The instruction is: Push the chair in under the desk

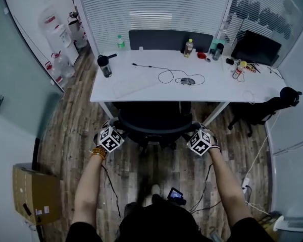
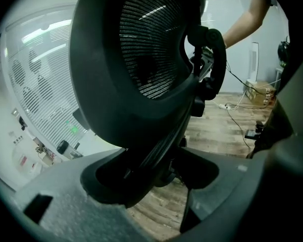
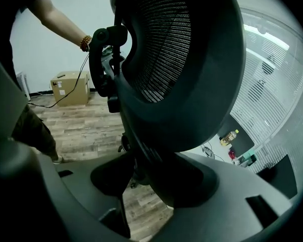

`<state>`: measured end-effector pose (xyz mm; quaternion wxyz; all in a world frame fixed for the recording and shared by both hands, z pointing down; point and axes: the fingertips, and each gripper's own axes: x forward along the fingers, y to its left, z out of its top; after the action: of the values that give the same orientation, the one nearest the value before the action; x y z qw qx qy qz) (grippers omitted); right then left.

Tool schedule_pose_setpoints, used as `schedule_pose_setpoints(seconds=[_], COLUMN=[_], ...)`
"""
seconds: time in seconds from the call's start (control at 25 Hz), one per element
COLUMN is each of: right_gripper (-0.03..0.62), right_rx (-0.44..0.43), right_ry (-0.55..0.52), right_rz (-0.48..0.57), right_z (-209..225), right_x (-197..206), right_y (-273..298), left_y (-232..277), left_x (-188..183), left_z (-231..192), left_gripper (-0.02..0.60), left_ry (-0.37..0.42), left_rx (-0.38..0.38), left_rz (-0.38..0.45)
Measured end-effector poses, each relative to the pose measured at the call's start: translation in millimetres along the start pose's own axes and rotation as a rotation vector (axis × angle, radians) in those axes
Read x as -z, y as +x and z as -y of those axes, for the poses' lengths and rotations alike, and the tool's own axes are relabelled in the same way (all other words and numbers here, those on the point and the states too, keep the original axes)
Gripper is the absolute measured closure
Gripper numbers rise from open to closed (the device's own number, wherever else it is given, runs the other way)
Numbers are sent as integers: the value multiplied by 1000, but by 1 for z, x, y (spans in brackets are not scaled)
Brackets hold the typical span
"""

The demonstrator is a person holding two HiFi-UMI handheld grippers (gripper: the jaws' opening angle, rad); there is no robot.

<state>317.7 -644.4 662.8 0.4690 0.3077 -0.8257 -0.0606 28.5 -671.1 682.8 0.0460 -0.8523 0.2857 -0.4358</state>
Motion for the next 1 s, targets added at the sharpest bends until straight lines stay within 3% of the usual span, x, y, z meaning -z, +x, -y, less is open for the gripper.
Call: schedule_pose_setpoints(seconds=[1.0], right_gripper=[359], right_rx=[-7], right_ry=[-6], right_rz=[-21], right_z=[66], right_x=[-5], right_y=[38], left_y=[43], left_x=[-23], left_z=[-57], left_gripper=[264], left_ry=[21], left_rx=[-2], left_rz=[19])
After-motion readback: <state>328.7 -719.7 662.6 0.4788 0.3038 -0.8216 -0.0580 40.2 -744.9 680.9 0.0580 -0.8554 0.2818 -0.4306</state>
